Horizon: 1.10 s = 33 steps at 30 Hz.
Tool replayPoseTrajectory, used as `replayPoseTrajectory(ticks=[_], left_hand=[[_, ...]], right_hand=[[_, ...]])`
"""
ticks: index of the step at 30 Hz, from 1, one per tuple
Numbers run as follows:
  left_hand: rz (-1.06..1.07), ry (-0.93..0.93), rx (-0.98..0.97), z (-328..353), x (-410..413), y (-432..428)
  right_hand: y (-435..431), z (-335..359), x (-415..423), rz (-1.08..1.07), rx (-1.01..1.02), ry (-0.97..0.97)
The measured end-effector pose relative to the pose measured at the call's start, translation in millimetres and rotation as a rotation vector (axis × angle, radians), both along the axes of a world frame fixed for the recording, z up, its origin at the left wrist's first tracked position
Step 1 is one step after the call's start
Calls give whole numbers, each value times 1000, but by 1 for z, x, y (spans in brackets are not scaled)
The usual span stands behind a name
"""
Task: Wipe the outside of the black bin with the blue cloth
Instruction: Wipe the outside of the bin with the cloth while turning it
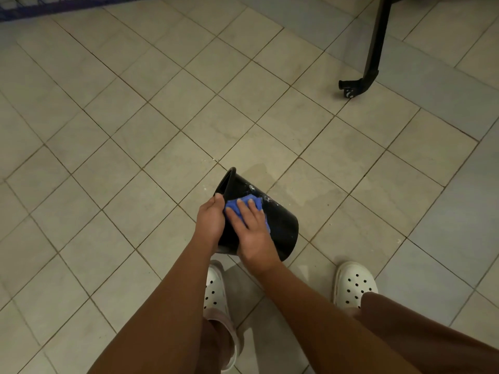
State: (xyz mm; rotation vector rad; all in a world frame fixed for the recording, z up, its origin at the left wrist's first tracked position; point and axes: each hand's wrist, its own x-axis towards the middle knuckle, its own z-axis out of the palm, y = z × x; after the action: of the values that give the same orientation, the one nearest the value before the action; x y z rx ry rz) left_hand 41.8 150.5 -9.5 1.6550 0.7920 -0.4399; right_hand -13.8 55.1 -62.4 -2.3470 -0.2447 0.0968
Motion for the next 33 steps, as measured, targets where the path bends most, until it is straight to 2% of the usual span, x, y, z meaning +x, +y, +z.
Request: replayPoseTrajectory(ticks=[5,7,10,14,16,19,21,29,31,33], left_hand=[[20,-2,-19,2,2,-5],[16,22,-15,1,2,-3],[28,61,-4,-2,3,3],[8,75,-12,0,0,0],[-9,64,-1,-1,-1,-2],[-9,44,-11,-2,-2,-6],[2,31,-19,-1,-3,-6],[53,30,-20,0,-2,1],[31,27,-21,-1,-2,-1],[24,6,-27,0,-1,-2]], right_hand=[[-10,1,19,-123,-73,163],[-12,-5,7,-117,-45,96],[-14,-17,-12,43,-5,-41],[-20,-15,-3,165,19,-128],[-21,-14,8,155,28,-120],[-16,-8,20,-36,49,21],[-13,-7,20,-86,40,64],[-9,-17,-19,184,38,-189],[-9,-15,-12,168,46,-168],[-6,-5,1,90,61,-59]])
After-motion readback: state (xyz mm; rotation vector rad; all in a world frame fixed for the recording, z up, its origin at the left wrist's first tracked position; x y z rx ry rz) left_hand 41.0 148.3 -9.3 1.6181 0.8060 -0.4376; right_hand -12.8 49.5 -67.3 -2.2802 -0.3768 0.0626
